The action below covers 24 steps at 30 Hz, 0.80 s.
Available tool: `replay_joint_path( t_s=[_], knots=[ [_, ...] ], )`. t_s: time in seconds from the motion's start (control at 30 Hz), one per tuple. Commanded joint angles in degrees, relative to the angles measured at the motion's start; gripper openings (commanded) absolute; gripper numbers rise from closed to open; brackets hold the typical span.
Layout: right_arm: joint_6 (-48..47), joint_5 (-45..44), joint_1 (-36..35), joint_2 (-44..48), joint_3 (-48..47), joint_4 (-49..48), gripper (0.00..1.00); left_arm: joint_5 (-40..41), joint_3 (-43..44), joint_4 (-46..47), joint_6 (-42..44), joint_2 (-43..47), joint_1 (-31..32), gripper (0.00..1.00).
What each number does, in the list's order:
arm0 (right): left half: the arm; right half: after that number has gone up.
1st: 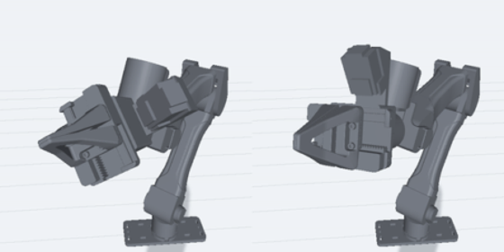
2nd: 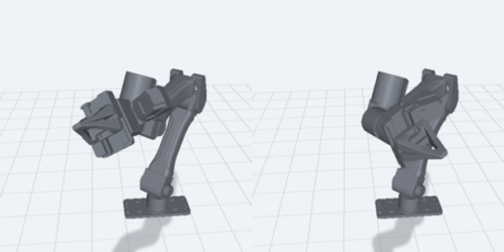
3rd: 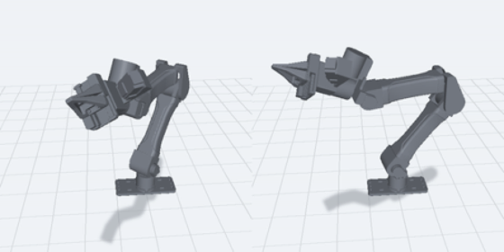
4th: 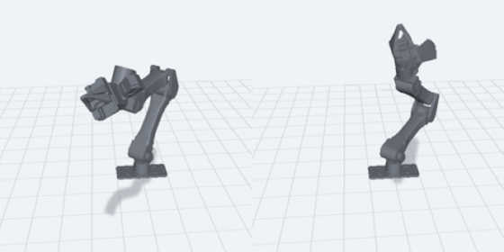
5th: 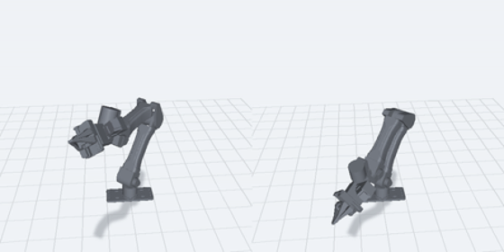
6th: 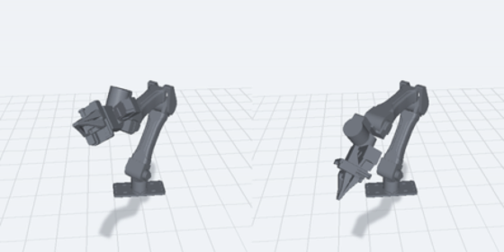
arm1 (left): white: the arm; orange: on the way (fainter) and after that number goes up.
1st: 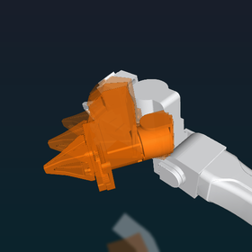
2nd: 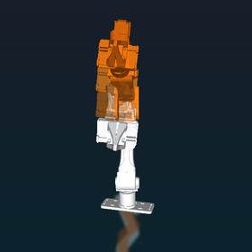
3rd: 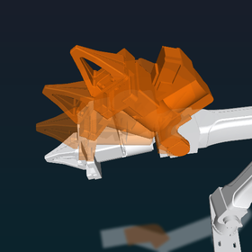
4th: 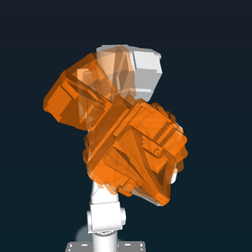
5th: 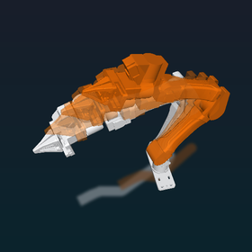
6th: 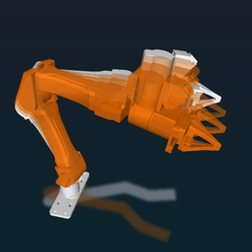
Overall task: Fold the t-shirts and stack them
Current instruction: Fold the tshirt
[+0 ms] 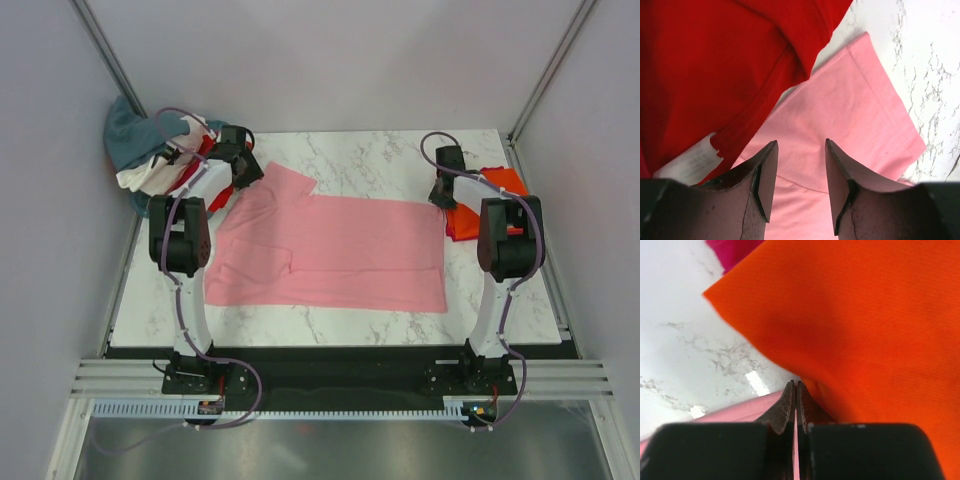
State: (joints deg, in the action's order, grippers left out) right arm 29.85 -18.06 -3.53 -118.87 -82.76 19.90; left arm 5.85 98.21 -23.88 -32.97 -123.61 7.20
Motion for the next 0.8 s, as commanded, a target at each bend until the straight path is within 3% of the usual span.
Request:
replay_joint_path(
  t_s=[0.0,0.4,0.6,0.77],
  knots=[
    [0.83,-1.71,1.51,1.18,-2.05,1.98,0.00,0.74,3.64,-0.20,2.38,-2.42,0.27,0.50],
    [1.79,2.77,1.77,2.41,0.58,-0.30,0.00,7.33,18.67,-9.69,6.16,-12.44,2.55,0.49],
    [1.71,4.09,1.68,2.33,0.67,-0.65,0.00,14.88,14.47,-10.22,6.95,-9.90,3.35,0.52],
    [1.97,4.88,1.68,2.41,0.85,-0.83,0.00,15.60,11.83,-10.31,7.48,-7.97,3.52,0.56]
  ],
)
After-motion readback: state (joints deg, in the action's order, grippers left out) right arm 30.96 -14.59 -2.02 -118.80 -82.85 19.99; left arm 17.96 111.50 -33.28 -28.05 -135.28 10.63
